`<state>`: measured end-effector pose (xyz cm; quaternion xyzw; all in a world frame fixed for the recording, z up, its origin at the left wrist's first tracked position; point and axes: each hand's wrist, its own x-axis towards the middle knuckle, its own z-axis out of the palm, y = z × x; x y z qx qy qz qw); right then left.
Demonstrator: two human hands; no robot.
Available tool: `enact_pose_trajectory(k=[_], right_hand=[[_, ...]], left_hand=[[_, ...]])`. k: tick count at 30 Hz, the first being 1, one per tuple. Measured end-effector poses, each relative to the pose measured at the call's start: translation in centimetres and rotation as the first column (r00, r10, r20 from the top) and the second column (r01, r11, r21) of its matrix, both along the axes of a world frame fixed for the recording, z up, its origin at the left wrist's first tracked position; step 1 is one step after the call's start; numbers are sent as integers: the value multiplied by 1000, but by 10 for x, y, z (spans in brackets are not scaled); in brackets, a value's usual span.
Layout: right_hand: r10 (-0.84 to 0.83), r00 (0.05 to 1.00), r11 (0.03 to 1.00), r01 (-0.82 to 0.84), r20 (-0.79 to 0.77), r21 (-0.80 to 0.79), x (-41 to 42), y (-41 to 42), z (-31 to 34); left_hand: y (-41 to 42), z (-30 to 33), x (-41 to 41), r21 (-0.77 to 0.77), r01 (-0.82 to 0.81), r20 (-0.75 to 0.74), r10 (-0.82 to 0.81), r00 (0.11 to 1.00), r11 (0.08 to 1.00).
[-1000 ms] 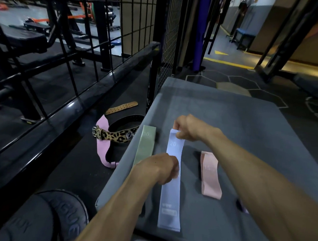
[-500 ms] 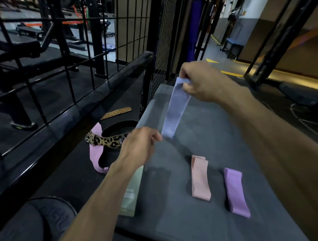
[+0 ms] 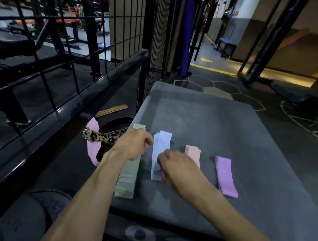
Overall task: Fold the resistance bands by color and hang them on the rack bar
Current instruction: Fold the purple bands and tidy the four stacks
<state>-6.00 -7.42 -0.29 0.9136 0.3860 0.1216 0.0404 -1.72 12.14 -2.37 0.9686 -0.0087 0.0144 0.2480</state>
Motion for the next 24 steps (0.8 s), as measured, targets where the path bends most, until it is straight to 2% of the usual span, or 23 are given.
enact_pose_trajectory(k=[2,5,7,8,11,15,20,24], right_hand=[[58,996,995,-63,61,72,-21,-7,-12],[88,989,994,-94,115,55,-42,-12,-21],[86,989,995,-92,124,44,-49,-15,-25],[87,988,995,-93,130,39,-50,-17,-28],[95,986,994,-101,138,40,-52,-22,-38],[133,979,988,-144,155,63,-60,-31,-48],[151,979,988,-152,136,-2,-70,-34,-60],[149,980,988,-152,133,11,-74,-37,-63]], left_hand=[[-7,-5,-2,-27,104,-95,-107,990,994],[-21,-8,-10,-3,271,-246,-264,933,962],[-30,-11,-14,33,322,-299,-298,906,946],[-34,-12,-16,56,309,-302,-279,911,949],[-47,-18,-18,209,151,-289,-86,953,966],[-75,-30,-21,340,-19,-237,105,966,940],[-95,-40,-20,392,-130,-80,175,981,911],[-98,-40,-19,392,-146,-53,181,982,908]])
